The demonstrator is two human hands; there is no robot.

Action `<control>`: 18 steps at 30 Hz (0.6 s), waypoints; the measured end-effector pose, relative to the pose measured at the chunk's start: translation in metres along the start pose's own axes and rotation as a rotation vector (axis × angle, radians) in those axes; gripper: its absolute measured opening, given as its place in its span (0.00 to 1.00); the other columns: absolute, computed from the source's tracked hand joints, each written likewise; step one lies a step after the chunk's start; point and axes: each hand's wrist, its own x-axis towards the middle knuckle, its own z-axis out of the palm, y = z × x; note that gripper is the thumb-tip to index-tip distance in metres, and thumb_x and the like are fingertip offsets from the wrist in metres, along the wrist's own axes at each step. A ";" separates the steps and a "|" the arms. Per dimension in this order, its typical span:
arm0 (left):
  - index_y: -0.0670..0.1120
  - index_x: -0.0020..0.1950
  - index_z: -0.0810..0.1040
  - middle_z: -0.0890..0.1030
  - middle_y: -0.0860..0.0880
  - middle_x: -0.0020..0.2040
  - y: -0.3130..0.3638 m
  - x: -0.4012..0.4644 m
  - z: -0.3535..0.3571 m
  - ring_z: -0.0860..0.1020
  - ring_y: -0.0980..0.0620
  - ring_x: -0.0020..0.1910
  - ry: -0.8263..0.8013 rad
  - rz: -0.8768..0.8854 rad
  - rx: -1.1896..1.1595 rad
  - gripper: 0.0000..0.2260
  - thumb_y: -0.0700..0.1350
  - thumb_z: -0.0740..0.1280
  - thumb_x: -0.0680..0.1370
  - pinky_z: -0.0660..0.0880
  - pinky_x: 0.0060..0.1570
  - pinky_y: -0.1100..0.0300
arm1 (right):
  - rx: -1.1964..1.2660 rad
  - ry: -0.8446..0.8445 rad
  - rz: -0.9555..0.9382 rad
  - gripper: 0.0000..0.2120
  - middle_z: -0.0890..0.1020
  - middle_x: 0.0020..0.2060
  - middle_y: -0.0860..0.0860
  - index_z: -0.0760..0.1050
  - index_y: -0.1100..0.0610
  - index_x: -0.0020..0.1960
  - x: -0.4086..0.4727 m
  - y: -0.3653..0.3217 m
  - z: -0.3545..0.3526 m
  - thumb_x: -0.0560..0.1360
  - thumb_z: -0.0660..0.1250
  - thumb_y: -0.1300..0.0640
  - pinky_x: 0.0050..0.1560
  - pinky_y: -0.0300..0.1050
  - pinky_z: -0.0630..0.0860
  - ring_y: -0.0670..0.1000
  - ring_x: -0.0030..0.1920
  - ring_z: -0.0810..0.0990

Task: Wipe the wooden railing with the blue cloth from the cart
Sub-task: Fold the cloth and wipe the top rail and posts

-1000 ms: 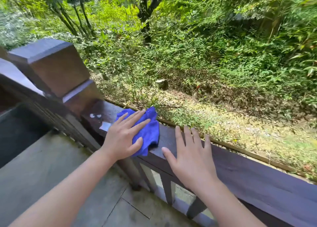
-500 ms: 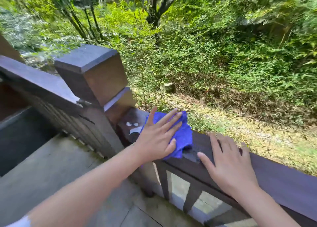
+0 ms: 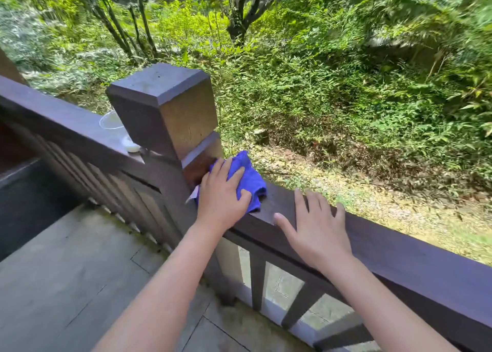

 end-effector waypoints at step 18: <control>0.46 0.71 0.66 0.60 0.43 0.76 -0.014 -0.007 -0.010 0.54 0.46 0.75 -0.061 -0.021 0.027 0.22 0.46 0.55 0.77 0.55 0.72 0.51 | 0.150 -0.015 -0.052 0.39 0.53 0.76 0.51 0.50 0.53 0.75 -0.006 0.010 -0.006 0.70 0.31 0.35 0.73 0.57 0.43 0.50 0.75 0.49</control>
